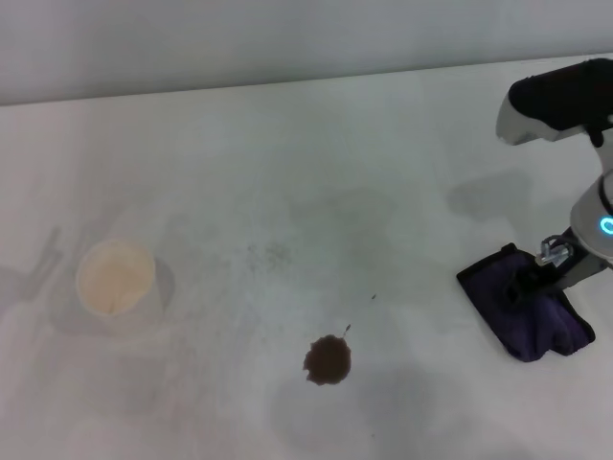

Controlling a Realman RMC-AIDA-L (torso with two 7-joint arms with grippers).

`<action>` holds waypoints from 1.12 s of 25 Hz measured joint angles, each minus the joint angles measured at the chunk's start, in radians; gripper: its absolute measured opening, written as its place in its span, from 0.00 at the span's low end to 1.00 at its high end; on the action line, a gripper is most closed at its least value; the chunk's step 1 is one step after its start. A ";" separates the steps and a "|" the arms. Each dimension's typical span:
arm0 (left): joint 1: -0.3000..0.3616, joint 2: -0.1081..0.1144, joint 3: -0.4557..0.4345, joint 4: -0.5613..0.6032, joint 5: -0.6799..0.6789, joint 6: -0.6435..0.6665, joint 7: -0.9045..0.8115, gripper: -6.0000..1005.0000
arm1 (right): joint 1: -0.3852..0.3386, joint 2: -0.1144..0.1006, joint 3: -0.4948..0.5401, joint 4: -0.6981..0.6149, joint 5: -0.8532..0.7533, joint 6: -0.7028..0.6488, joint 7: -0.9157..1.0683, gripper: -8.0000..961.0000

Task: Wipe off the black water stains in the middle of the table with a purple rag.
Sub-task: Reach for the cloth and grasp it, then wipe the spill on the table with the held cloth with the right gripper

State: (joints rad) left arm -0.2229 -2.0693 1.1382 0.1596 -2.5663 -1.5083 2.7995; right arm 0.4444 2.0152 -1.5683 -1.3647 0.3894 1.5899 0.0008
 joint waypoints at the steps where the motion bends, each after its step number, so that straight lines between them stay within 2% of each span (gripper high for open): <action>1: 0.000 0.000 0.000 0.000 0.000 0.000 0.000 0.87 | 0.003 0.001 -0.002 0.009 -0.001 -0.004 -0.001 0.45; 9: 0.001 0.000 0.000 0.002 0.000 0.007 0.002 0.87 | 0.009 0.002 -0.006 0.007 -0.003 -0.014 -0.004 0.44; 15: -0.001 0.000 0.000 0.003 -0.002 0.012 0.002 0.87 | 0.010 0.004 -0.063 0.004 -0.003 -0.027 -0.001 0.22; 19: -0.002 0.000 -0.004 0.010 -0.002 0.013 0.003 0.87 | 0.010 0.006 -0.140 -0.020 0.037 -0.063 0.001 0.10; 24: -0.002 0.001 -0.012 0.016 0.004 0.029 0.012 0.87 | 0.034 0.008 -0.251 -0.048 0.149 -0.141 0.002 0.10; 28: 0.002 0.001 -0.012 0.017 0.005 0.030 0.023 0.87 | 0.076 0.012 -0.378 -0.066 0.208 -0.199 0.028 0.10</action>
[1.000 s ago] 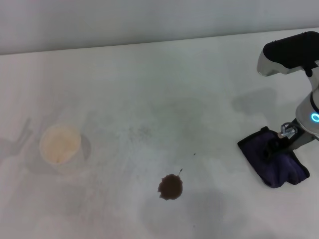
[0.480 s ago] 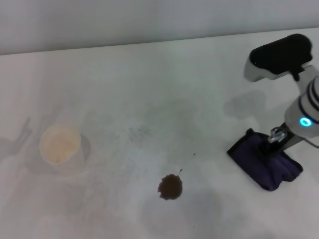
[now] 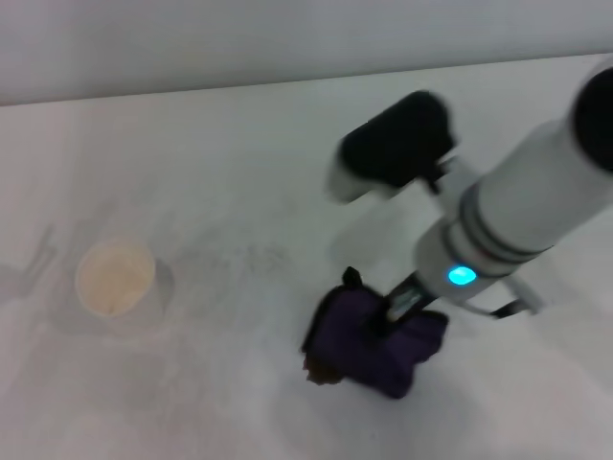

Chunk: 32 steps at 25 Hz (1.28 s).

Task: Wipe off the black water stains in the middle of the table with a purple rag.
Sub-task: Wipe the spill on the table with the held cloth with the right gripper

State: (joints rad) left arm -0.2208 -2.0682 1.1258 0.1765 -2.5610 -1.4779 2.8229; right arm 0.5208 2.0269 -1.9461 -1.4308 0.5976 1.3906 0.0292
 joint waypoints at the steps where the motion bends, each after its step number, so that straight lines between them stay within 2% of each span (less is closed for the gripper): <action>1: 0.001 0.000 0.000 0.000 0.000 -0.001 0.001 0.87 | 0.015 0.000 -0.044 -0.001 0.007 -0.011 0.017 0.10; 6: 0.001 0.000 0.008 0.001 0.021 -0.011 0.001 0.87 | 0.040 0.001 -0.186 0.004 0.056 -0.056 0.053 0.09; 11: 0.021 -0.002 0.008 0.014 0.047 -0.043 0.001 0.87 | 0.026 0.001 -0.250 -0.035 0.086 -0.084 0.054 0.09; 16: 0.038 -0.005 0.008 0.012 0.052 -0.060 0.001 0.87 | 0.020 -0.005 -0.227 -0.039 -0.006 -0.074 0.061 0.09; 25: 0.044 -0.007 0.009 0.006 0.055 -0.068 0.001 0.87 | 0.012 -0.011 -0.050 -0.017 -0.214 0.017 0.014 0.09; 28: 0.039 -0.008 0.009 0.005 0.055 -0.069 0.001 0.87 | 0.013 -0.008 -0.049 -0.024 -0.210 0.025 0.006 0.09; 32: 0.031 -0.009 0.009 0.005 0.055 -0.066 0.001 0.87 | 0.033 -0.001 -0.118 -0.045 -0.118 0.027 0.008 0.09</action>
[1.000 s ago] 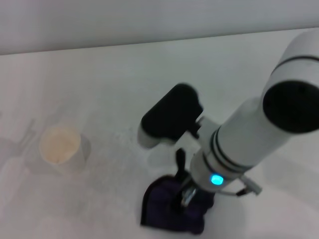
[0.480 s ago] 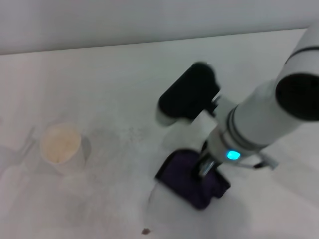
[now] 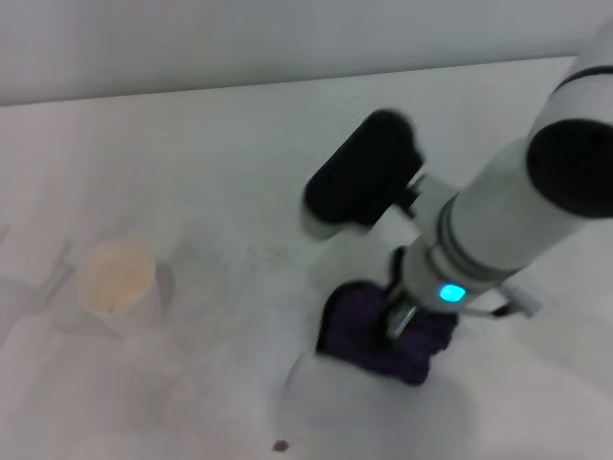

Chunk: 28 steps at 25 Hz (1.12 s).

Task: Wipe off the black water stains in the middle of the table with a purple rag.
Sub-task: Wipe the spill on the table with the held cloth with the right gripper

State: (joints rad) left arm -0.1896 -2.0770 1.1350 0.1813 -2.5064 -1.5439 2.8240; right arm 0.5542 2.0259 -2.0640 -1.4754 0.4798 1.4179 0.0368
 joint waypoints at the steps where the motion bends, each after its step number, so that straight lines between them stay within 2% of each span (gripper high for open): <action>1: -0.002 0.000 0.000 0.000 0.000 0.002 0.000 0.87 | 0.008 0.001 -0.019 0.000 0.025 -0.004 0.001 0.09; 8: -0.021 0.000 -0.003 -0.005 -0.006 0.022 0.000 0.87 | 0.076 0.002 -0.136 0.051 0.187 -0.041 -0.026 0.09; 14: -0.029 0.000 -0.004 -0.005 -0.006 0.059 0.000 0.87 | 0.124 0.002 -0.148 0.102 0.297 -0.083 -0.103 0.09; 22: -0.037 0.000 -0.007 -0.002 -0.009 0.060 0.000 0.87 | 0.150 -0.003 -0.052 0.116 0.261 -0.084 -0.180 0.09; 28: -0.030 0.000 -0.008 0.000 -0.036 0.053 -0.004 0.87 | 0.129 -0.009 0.112 0.208 0.125 -0.056 -0.266 0.10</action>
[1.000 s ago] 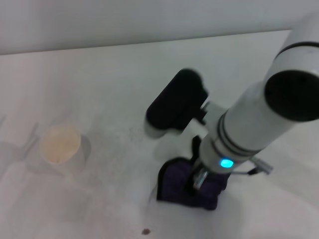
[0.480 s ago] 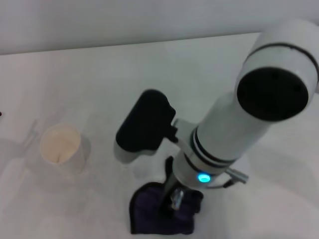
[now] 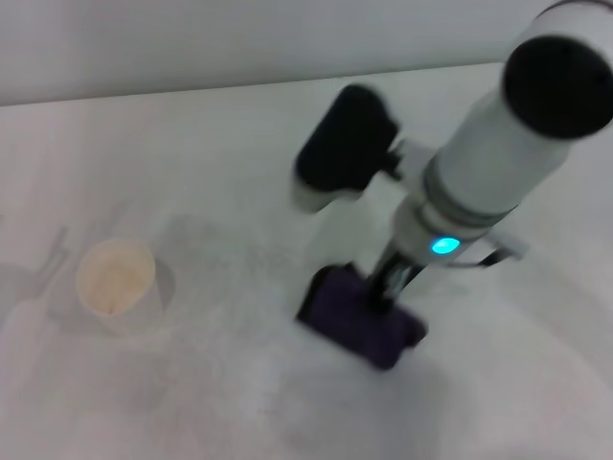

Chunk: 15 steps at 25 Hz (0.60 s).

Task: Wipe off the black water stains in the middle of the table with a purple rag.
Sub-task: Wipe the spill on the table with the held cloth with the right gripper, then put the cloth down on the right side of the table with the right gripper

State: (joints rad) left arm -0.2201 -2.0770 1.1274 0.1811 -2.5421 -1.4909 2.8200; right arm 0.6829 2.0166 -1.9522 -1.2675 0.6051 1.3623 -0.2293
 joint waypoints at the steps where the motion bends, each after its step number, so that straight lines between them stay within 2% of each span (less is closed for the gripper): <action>1: 0.000 0.000 0.000 0.000 0.000 0.000 0.000 0.87 | -0.008 -0.001 0.036 0.010 -0.020 0.012 -0.018 0.11; 10: -0.029 -0.002 0.000 -0.005 -0.043 0.022 0.002 0.87 | -0.076 -0.007 0.362 0.021 -0.202 0.129 -0.120 0.16; 15: -0.057 -0.003 0.000 -0.006 -0.053 0.034 0.003 0.87 | -0.106 -0.006 0.450 0.022 -0.235 0.136 -0.156 0.19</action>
State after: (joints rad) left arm -0.2773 -2.0799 1.1274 0.1753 -2.5953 -1.4567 2.8226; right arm 0.5772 2.0106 -1.5019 -1.2457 0.3699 1.4981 -0.3858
